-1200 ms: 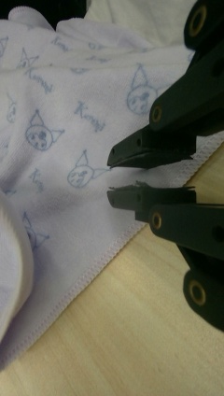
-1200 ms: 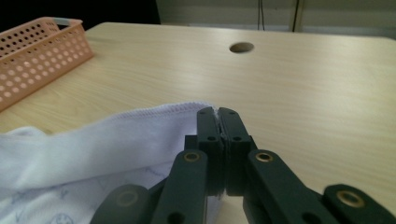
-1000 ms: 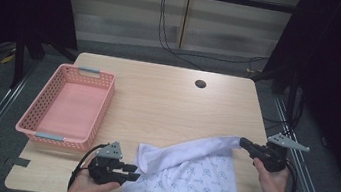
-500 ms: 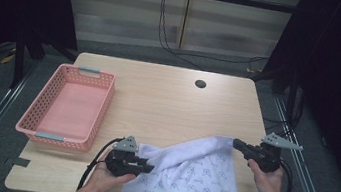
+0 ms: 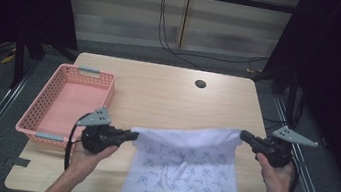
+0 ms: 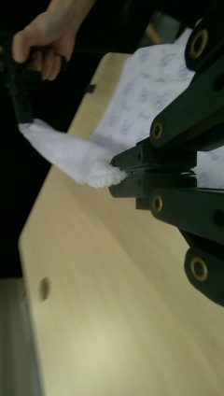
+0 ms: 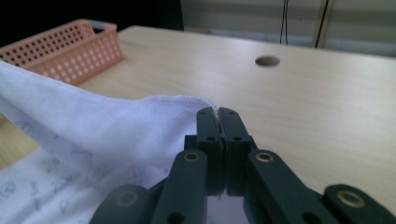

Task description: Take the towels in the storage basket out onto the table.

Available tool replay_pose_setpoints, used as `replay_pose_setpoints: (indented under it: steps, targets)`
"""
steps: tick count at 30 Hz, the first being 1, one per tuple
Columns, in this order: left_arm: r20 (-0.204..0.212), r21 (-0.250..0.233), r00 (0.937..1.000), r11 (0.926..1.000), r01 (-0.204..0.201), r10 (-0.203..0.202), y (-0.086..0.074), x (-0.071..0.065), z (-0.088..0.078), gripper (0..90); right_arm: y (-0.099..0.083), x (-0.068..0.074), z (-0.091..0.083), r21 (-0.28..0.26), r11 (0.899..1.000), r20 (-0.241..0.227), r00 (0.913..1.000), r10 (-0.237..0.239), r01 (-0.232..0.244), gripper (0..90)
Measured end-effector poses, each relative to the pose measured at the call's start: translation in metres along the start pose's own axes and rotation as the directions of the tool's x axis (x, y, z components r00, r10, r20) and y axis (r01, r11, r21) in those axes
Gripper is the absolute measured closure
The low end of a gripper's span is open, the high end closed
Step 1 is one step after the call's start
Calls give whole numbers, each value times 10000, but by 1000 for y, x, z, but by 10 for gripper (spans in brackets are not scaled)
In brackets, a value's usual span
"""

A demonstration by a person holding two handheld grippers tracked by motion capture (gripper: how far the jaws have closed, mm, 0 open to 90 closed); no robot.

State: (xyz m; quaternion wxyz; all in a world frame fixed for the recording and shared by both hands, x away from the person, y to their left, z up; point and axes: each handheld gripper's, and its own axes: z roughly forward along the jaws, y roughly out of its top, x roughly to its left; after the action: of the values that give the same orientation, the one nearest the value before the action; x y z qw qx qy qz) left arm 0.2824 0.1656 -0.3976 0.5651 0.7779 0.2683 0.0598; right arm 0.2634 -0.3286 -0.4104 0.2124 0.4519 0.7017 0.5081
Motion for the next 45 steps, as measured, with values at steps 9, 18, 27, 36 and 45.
replay_pose_setpoints:
  steps: [9, 18, 27, 36, 45]
  targets:
    - [-813, -1342, 9955, 9892, -593, 487, 52, 7, -43, 886, 52, 4, -8, -1237, 9919, -160, 9994, -301, 279, 889]
    - [-1867, -902, 9819, 9947, -501, 325, 95, 57, -20, 886, 105, -12, 14, -1577, 9866, 74, 9992, -405, 412, 889]
    - [-2764, 122, 9598, 9985, 535, -481, 99, 108, 33, 601, 113, -55, 67, -419, 9991, 1106, 9939, 36, 11, 750]
    - [-2789, 358, 9578, 9959, 830, -698, 84, 101, 42, 563, 73, -45, 57, 487, 9981, 812, 9958, -428, 390, 603]
    - [-1561, 1139, 9873, 9934, -117, 295, 62, 53, 36, 636, 12, -16, 36, 1292, 9909, -321, 9989, -347, 385, 552]
